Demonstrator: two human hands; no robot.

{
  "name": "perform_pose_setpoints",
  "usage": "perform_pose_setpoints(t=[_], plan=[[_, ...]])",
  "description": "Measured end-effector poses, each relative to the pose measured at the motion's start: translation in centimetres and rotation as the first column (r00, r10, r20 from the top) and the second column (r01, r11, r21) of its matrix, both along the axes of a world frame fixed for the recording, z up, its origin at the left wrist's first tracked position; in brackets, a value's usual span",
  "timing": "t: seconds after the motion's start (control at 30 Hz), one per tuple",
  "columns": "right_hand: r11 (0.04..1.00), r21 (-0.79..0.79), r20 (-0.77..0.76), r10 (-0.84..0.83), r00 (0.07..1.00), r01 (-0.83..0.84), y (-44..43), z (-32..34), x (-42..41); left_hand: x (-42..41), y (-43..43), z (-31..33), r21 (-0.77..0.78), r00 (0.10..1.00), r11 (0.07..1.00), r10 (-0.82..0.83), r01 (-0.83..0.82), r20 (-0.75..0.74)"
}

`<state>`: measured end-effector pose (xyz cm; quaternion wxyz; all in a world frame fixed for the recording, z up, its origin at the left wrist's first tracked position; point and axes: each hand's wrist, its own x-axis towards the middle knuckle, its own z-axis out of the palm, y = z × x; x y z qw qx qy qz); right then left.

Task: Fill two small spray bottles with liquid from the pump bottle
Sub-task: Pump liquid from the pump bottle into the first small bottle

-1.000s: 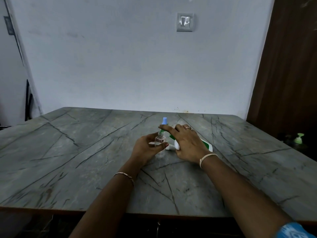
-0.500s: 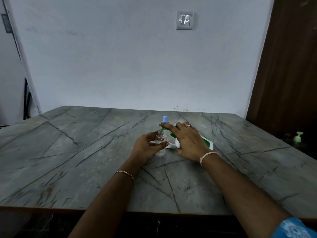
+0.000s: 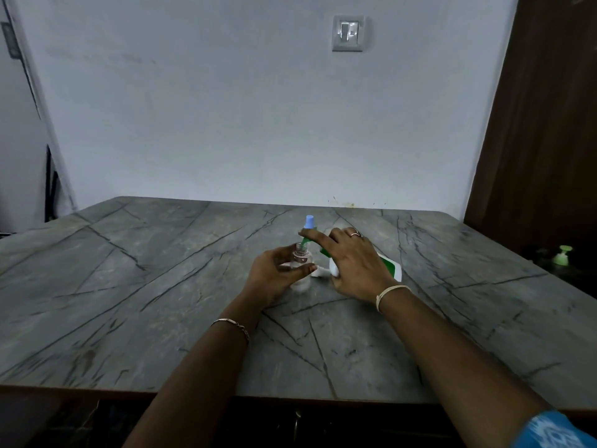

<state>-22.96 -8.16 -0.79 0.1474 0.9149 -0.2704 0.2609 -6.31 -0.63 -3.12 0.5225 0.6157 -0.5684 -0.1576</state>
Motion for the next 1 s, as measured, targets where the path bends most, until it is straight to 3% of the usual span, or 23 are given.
perform_pose_setpoints(t=[0.67, 1.0], plan=[[1.0, 0.022, 0.034, -0.001, 0.999, 0.0, 0.3, 0.25, 0.41, 0.17, -0.12, 0.03, 0.002, 0.997, 1.0, -0.022, 0.022, -0.069], [1.0, 0.009, 0.011, 0.001, 1.0, -0.001, 0.05, -0.1, 0.04, 0.49, -0.09, -0.35, 0.016, 0.999, 0.999, 0.036, -0.036, 0.002]])
